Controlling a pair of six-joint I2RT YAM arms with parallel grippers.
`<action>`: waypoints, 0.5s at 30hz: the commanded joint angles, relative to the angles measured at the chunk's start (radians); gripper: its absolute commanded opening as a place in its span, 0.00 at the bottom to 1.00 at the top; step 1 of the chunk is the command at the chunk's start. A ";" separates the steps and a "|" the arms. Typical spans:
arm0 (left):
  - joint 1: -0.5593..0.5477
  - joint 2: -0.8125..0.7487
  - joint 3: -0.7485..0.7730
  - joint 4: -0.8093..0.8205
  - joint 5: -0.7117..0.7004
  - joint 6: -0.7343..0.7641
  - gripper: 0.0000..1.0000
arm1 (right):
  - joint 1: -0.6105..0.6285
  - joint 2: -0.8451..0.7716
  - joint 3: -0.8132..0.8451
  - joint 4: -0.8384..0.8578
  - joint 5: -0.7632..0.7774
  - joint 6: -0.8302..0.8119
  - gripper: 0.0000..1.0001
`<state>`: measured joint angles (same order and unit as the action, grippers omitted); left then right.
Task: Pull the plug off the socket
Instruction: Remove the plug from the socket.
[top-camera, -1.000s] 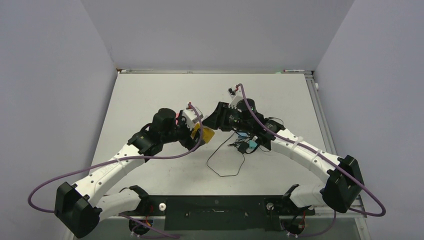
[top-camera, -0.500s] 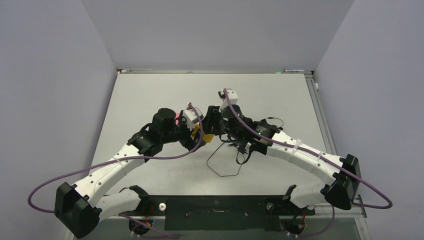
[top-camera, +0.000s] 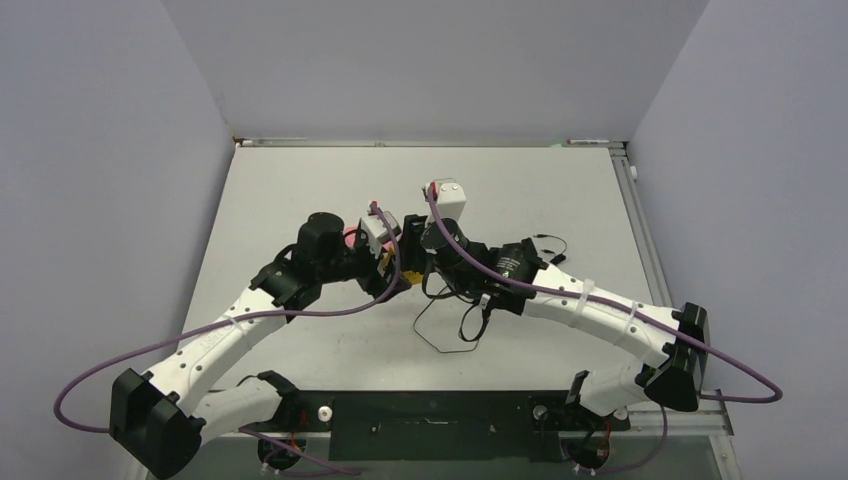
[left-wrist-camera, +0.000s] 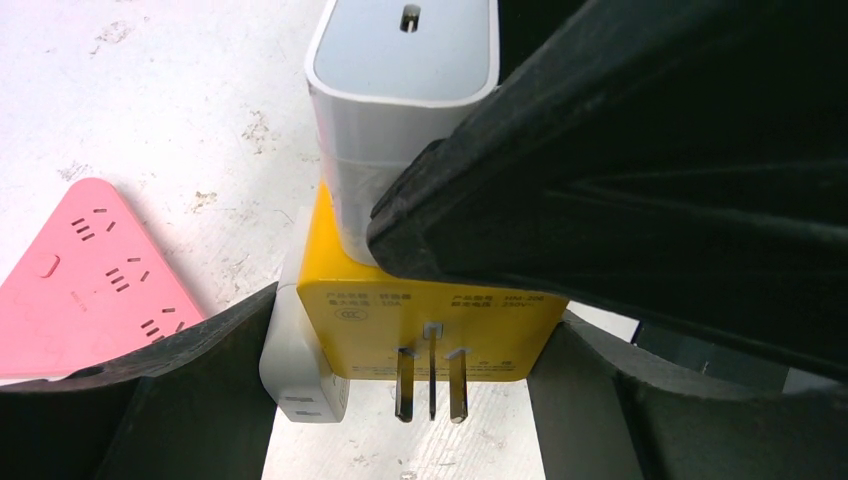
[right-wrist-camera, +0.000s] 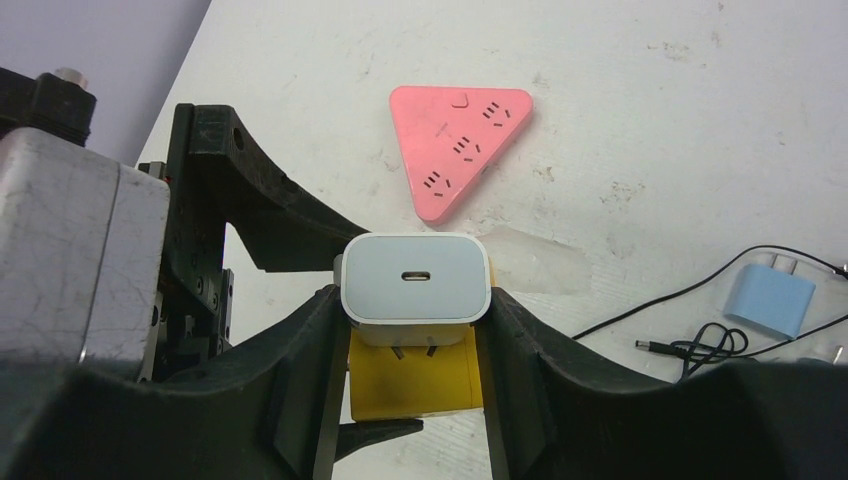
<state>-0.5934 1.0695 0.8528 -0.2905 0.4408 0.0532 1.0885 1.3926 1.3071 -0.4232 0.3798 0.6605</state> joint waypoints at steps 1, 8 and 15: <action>0.021 -0.018 0.014 0.102 -0.069 -0.040 0.00 | 0.031 0.017 0.034 -0.045 0.083 -0.017 0.05; 0.016 -0.018 0.014 0.095 -0.086 -0.023 0.00 | -0.062 -0.039 -0.034 0.052 -0.113 0.008 0.05; -0.026 -0.006 0.020 0.067 -0.130 0.012 0.00 | -0.207 -0.077 -0.133 0.167 -0.412 0.062 0.05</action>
<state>-0.6037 1.0721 0.8528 -0.2886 0.3756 0.0502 0.9512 1.3628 1.2293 -0.3248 0.1291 0.6857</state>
